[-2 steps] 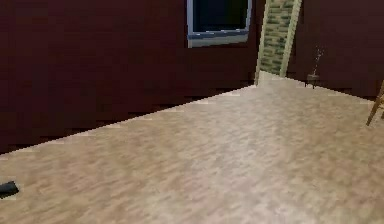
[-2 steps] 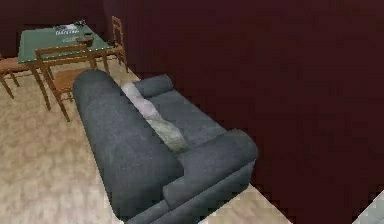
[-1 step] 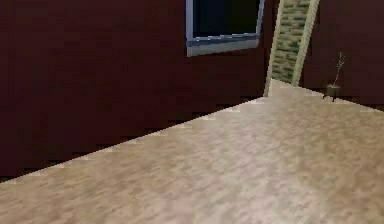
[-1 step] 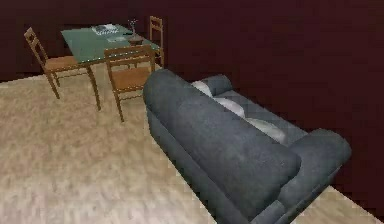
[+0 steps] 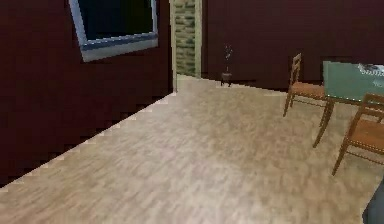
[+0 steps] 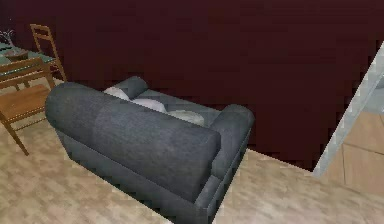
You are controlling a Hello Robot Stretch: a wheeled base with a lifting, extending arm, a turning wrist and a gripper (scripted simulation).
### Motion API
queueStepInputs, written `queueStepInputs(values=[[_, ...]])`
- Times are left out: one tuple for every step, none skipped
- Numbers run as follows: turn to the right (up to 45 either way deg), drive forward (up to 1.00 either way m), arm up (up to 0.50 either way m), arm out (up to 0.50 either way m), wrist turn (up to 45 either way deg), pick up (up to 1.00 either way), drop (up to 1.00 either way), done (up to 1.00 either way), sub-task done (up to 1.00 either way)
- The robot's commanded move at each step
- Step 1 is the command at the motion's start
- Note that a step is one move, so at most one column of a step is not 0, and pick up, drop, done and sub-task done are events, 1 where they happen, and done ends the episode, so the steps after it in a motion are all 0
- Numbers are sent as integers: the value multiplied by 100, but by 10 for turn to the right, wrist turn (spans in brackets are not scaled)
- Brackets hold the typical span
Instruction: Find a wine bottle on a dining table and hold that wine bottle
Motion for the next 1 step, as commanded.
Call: queueStepInputs(values=[[30, 0, 0, 0, 0, 0, 0, 0, 0]])
